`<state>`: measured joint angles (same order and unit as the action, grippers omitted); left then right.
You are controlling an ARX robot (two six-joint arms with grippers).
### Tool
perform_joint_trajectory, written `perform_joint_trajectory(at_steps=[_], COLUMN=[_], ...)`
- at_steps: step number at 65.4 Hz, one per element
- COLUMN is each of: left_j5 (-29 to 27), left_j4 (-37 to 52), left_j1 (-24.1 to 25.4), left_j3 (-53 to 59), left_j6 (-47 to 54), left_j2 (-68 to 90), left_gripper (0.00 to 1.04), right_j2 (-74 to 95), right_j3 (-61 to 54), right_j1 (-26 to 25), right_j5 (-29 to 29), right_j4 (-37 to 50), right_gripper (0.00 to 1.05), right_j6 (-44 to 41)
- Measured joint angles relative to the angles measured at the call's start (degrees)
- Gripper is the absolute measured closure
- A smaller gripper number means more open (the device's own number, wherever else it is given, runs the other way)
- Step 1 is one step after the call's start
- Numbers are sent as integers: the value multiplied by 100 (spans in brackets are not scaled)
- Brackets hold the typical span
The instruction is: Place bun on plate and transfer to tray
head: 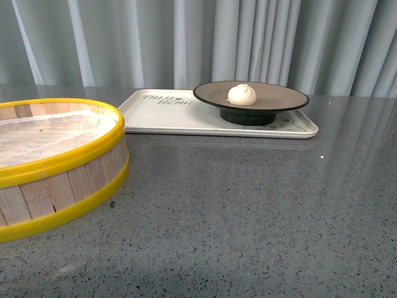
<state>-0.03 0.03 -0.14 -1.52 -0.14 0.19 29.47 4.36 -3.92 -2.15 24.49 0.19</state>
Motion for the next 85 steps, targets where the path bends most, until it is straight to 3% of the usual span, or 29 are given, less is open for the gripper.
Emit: perform_joint_trajectory(at_steps=[8, 67, 74, 85], left_j5=[2, 0, 0, 2], left_j4=[0, 0, 0, 0], left_j1=[0, 0, 0, 0], left_j3=[0, 0, 0, 0], left_j6=[0, 0, 0, 0], left_j2=[0, 0, 0, 0], left_gripper=[7, 7, 7, 7], right_j2=[-352, -1934, -2645, -2922], right_j3=[-105, -409, -404, -404], right_j1=[365, 376, 376, 376], right_j5=[168, 210, 208, 210], right_j4=[-205, -1416, -2345, -2444], right_gripper=[103, 103, 103, 103], right_j6=[-2, -2, -2, -4])
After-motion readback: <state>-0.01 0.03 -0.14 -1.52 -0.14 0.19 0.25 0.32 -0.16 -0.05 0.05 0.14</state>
